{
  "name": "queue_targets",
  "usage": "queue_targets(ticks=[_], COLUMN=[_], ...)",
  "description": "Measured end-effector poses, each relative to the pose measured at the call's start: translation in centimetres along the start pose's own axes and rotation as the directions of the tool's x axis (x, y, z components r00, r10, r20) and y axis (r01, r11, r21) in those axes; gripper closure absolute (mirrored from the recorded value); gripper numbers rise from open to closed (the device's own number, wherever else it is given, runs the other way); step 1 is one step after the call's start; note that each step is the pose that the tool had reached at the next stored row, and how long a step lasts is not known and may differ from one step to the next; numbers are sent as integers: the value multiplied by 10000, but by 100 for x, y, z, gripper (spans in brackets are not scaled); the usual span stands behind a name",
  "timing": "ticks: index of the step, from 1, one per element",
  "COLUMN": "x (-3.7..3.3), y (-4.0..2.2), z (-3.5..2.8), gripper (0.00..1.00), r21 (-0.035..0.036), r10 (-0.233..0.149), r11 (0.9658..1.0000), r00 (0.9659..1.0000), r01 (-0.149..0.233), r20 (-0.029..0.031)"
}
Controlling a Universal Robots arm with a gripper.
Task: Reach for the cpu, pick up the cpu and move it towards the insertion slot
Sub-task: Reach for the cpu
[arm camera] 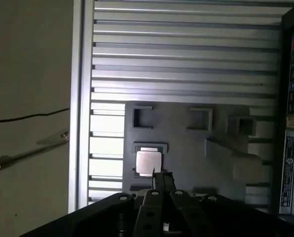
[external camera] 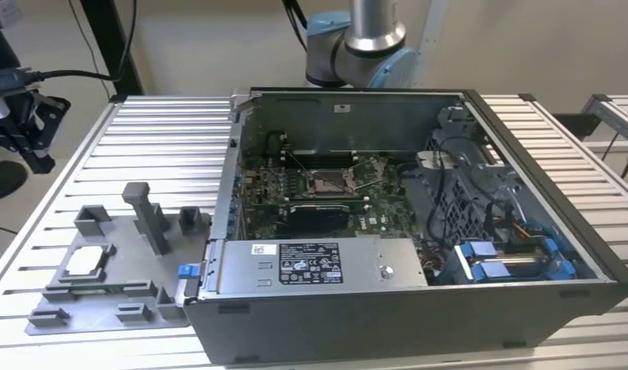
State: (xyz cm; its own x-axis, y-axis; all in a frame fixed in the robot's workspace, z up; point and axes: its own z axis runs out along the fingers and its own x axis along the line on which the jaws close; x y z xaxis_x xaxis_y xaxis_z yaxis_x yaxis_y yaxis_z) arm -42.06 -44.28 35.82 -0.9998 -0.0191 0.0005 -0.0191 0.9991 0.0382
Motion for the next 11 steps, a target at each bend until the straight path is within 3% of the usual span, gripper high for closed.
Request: queue_targets(ticks=[5,11], x=[13,12], y=[4,76], z=[6,12], gripper=[100,100], r21=[0,-1], r10=[0,0], r11=[10000,10000], r00=[10000,10000], r01=[0,0], r20=[1,2])
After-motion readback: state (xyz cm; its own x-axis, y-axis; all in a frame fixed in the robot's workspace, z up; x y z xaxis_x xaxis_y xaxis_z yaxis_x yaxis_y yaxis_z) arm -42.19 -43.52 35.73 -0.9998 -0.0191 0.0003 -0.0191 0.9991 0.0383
